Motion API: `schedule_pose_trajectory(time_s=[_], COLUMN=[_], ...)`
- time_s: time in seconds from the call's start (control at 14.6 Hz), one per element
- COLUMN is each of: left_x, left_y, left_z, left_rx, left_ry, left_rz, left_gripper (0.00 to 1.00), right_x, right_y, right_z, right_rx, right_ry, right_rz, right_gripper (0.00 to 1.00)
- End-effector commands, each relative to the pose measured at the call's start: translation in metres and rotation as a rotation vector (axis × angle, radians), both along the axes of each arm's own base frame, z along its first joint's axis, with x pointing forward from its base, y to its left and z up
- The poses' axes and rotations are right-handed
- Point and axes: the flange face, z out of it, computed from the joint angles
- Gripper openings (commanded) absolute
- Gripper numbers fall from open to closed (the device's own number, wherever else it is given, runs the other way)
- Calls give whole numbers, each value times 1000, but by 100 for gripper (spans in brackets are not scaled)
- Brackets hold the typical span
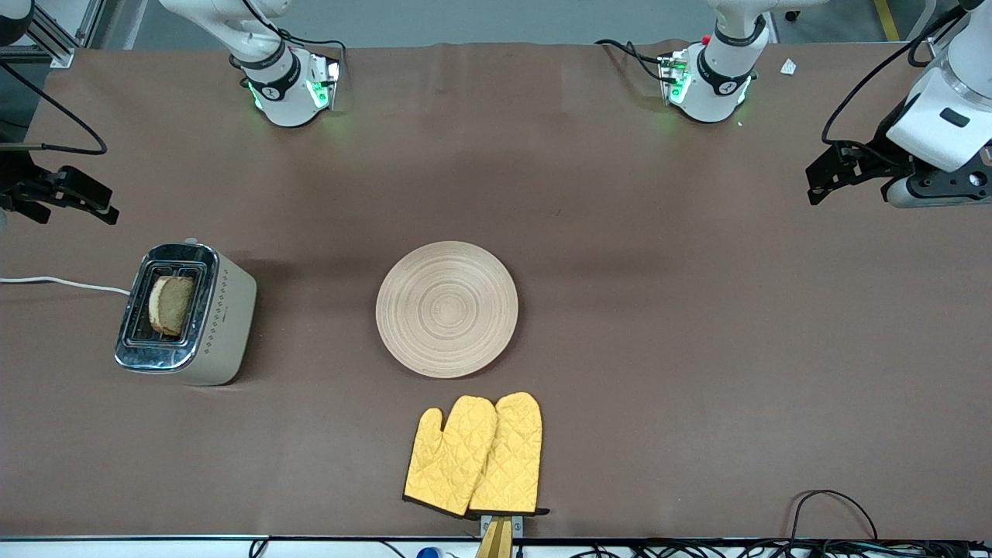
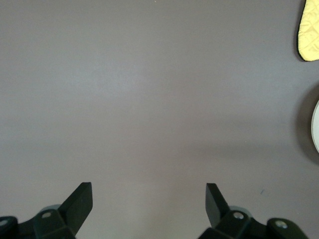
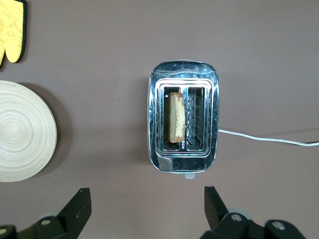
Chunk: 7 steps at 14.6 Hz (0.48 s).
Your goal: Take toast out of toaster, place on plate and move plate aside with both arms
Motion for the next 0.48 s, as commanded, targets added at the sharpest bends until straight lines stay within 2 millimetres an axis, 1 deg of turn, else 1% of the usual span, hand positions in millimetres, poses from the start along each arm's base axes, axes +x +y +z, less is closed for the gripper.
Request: schedule_pose_trajectory(time_s=[0.0,0.41], left_x=[0,2], left_y=[1,1], left_z=[3,1], left_rx=[8,7], left_ry=[10,13], left_rz=[-18,-18], left_gripper=[100,100], right_x=[-5,-5], right_y=[-3,-3], right_z=[4,3], right_rx=[-3,2], right_ry=[-9,-6], right_rz=[-9,-9], right_gripper=[100,100])
